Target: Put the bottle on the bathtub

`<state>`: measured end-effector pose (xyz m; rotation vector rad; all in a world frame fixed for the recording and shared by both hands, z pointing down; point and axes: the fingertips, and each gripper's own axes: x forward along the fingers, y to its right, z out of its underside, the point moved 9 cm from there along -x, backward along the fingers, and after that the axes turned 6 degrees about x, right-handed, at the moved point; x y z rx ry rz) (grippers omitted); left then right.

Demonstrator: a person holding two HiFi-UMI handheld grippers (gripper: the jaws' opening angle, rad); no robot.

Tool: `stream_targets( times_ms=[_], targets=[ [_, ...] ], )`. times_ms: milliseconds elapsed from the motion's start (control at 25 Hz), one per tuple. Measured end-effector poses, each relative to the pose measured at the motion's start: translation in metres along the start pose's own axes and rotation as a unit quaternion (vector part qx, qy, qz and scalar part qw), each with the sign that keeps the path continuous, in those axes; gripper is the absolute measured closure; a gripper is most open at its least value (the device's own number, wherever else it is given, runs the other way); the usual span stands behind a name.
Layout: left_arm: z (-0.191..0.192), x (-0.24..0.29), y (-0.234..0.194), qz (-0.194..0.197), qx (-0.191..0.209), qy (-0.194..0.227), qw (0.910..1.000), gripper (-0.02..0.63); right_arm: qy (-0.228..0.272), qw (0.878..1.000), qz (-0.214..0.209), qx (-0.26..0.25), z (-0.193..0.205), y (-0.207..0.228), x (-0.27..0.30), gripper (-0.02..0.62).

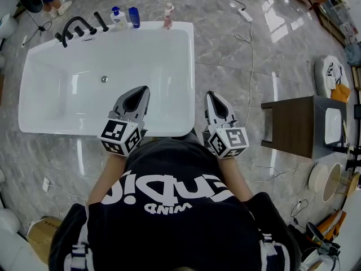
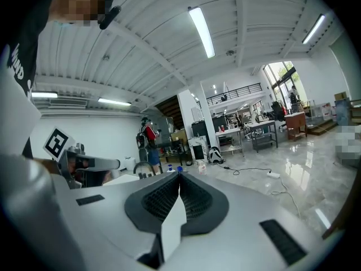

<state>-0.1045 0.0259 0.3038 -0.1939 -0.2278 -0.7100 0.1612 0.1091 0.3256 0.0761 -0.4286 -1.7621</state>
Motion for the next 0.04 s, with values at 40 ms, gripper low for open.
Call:
stream_targets(
  times_ms=[40],
  targets=[
    [0.0008,-0.001,-0.0001,0.0,-0.002,-0.001,1.0,0.598,0.0,1.0,0.0,0.001,0.0007,-0.0008,-0.0005,0.571]
  ],
)
